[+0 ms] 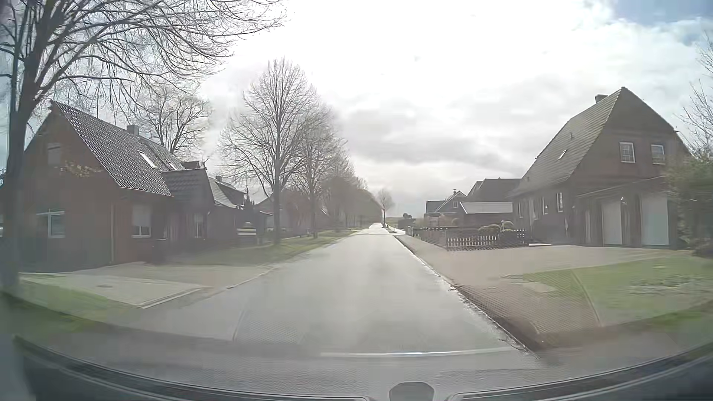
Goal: Follow the waypoints while adhering to traffic rules and regulations
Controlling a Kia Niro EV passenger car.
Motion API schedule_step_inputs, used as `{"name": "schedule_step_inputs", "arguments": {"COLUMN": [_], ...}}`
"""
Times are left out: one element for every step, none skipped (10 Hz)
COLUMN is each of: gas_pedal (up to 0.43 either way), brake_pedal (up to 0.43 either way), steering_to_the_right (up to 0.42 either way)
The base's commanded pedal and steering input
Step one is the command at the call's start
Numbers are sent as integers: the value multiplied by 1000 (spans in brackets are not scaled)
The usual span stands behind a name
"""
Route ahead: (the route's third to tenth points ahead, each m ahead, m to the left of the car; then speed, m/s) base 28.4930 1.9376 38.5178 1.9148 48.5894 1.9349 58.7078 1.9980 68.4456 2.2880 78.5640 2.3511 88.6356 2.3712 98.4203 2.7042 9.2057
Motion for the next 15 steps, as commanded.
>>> {"name": "schedule_step_inputs", "arguments": {"gas_pedal": [157,157,157,157,157,157,157,157,150,150,150,150,150,150,150], "brake_pedal": [0,0,0,0,0,0,0,0,0,0,0,0,6,0,0], "steering_to_the_right": [1,2,1,-1,-3,-3,-3,-3,-2,-2,-2,-2,-2,-2,-2]}}
